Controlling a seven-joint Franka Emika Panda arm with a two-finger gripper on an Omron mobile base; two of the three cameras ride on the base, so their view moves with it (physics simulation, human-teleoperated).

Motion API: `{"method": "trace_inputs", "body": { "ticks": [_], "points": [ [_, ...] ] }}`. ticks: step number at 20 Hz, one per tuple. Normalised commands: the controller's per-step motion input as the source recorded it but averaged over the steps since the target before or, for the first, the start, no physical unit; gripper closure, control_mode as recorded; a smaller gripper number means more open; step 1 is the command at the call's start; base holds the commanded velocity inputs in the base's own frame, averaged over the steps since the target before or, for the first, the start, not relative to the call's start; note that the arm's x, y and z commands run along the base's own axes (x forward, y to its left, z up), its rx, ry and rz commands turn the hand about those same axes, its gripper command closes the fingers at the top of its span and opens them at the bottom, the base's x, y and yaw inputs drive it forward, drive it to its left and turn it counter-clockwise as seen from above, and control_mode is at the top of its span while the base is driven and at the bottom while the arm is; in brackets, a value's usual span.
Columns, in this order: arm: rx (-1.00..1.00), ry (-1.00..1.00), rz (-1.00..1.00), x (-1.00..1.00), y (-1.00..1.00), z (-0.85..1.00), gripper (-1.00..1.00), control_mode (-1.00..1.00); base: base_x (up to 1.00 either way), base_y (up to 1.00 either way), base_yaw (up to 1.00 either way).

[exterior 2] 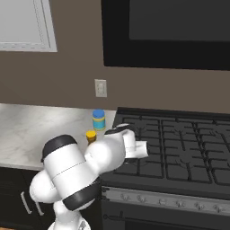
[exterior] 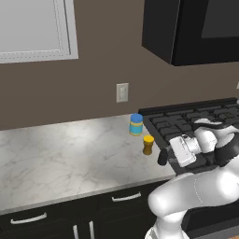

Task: Collect the turmeric, mayonnaise, and shaker from the cabinet and place them next to the stove.

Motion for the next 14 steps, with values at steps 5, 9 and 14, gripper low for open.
{"method": "trace_inputs", "body": {
  "ticks": [5,9,14],
  "points": [
    [0.0,-0.06,0.0,-0.3,-0.01,0.42,-1.0,-1.0,0.0,0.0,0.0],
    [0.0,-0.09,-0.01,-0.37,0.0,0.57,-1.0,-1.0,0.0,0.0,0.0],
    [0.0,-0.11,-0.02,-0.47,0.03,0.58,-1.0,-1.0,0.0,0.0,0.0]
  ]
}}
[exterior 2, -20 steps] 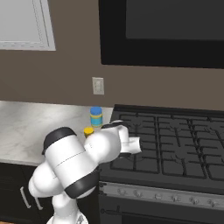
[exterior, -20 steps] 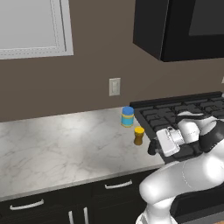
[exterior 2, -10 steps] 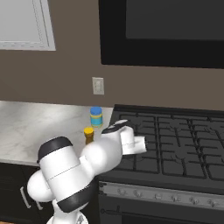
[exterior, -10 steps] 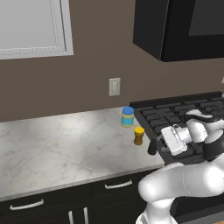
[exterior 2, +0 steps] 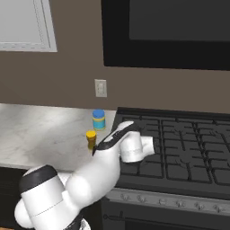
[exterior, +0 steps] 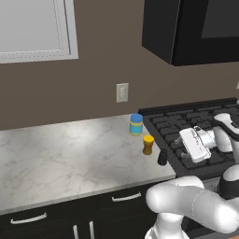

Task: Collect the turmeric, mayonnaise, and shaker from the cabinet and place them next to the stove.

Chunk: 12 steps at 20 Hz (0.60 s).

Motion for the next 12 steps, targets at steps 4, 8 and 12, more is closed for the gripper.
{"method": "trace_inputs", "body": {
  "ticks": [4,8,12],
  "points": [
    [0.0,-0.09,-0.04,-0.56,0.31,0.48,-1.0,-1.0,0.0,0.0,0.0],
    [-0.04,-0.04,-0.05,-0.53,0.61,0.35,-1.0,-1.0,0.0,0.0,0.0],
    [-0.12,0.0,-0.06,-0.4,0.97,0.24,-1.0,-1.0,0.0,0.0,0.0]
  ]
}}
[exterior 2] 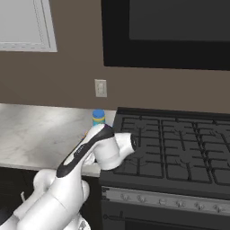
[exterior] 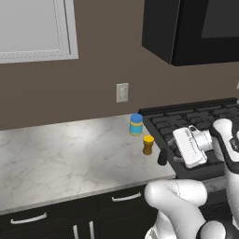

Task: Collect the turmeric, mayonnaise, and shaker from the cabinet and place them next to the stove.

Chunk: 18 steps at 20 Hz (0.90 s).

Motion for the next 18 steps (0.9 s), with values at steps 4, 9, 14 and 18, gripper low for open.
{"method": "trace_inputs", "body": {
  "ticks": [4,9,14,18],
  "points": [
    [-0.18,0.0,-0.05,-0.24,1.0,0.13,-1.0,-1.0,0.0,0.0,0.0],
    [-0.19,0.0,-0.04,-0.22,1.0,0.15,-1.0,-1.0,0.0,0.0,0.0],
    [-0.16,-0.03,-0.02,-0.34,0.99,0.2,-1.0,-1.0,0.0,0.0,0.0],
    [-0.14,-0.12,-0.02,-0.51,0.86,0.29,-1.0,-1.0,0.0,0.0,0.0]
  ]
}}
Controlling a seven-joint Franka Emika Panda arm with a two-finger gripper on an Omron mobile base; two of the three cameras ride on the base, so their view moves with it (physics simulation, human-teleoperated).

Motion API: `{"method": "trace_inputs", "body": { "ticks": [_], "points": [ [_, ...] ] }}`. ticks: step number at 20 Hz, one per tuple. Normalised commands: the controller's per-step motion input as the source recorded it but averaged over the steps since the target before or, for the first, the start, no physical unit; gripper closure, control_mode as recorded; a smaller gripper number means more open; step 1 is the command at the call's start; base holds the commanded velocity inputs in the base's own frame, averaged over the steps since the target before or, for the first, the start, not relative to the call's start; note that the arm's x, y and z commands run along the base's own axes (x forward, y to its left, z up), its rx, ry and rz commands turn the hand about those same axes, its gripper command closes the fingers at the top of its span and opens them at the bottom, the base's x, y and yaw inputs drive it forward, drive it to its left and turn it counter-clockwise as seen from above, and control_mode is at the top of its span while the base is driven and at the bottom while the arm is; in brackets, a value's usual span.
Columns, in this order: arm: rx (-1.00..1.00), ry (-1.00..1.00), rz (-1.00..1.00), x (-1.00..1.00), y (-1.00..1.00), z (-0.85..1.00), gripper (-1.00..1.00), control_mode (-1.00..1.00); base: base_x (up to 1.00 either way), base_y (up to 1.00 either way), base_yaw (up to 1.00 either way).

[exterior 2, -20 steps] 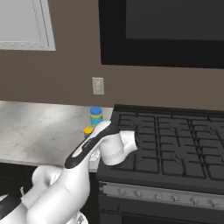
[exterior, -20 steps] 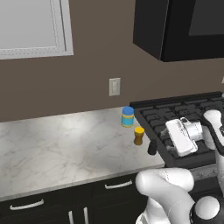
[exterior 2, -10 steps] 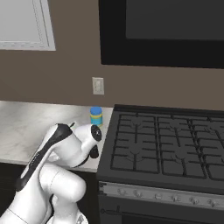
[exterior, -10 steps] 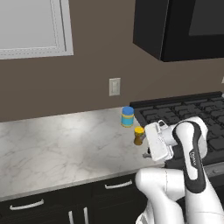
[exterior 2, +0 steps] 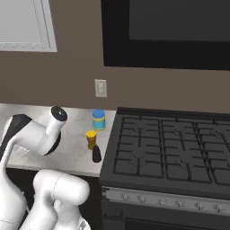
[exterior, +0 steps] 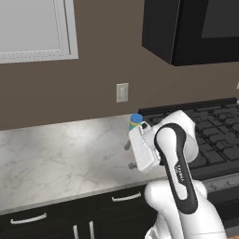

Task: Collect the turmeric, mayonnaise, and shaker from the cabinet and place them next to the stove.

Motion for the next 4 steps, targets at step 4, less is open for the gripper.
{"method": "trace_inputs", "body": {
  "ticks": [4],
  "points": [
    [-0.11,-0.19,-0.06,-0.76,0.53,0.35,-1.0,-1.0,0.0,0.0,0.0]
  ]
}}
